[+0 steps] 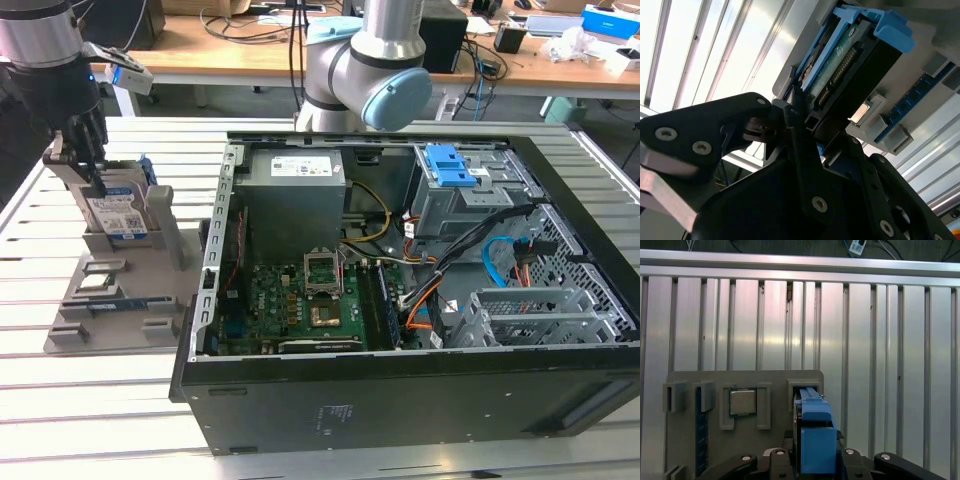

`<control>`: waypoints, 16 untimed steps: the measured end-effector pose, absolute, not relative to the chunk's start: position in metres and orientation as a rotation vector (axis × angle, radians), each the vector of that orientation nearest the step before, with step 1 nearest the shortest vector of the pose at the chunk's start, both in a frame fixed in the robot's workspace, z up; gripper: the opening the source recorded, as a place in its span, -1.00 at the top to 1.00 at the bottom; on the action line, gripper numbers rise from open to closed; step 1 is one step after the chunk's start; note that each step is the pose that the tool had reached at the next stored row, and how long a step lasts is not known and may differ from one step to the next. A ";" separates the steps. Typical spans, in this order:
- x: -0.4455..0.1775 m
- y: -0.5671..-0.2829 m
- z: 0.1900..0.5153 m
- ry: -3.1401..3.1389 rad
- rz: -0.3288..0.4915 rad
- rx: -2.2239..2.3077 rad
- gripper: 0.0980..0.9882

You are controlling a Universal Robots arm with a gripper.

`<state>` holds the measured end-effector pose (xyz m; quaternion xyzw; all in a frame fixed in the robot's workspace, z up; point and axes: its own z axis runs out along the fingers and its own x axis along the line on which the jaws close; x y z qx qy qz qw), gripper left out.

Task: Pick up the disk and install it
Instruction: 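Pick up the disk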

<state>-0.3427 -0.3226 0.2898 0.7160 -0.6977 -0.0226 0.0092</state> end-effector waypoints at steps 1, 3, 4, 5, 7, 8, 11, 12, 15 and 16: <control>-0.343 -0.323 0.290 -2.179 -0.071 2.236 0.40; -0.343 -0.323 0.290 -2.179 -0.071 2.236 0.40; -0.343 -0.323 0.290 -2.179 -0.071 2.236 0.40; -0.343 -0.323 0.290 -2.179 -0.071 2.236 0.40; -0.343 -0.323 0.290 -2.179 -0.071 2.236 0.40; -0.343 -0.323 0.290 -2.179 -0.071 2.236 0.40; -0.343 -0.323 0.290 -2.179 -0.071 2.236 0.40; -0.343 -0.323 0.290 -2.179 -0.071 2.236 0.40; -0.343 -0.323 0.290 -2.179 -0.070 2.236 0.40; -0.343 -0.323 0.291 -2.180 -0.070 2.237 0.40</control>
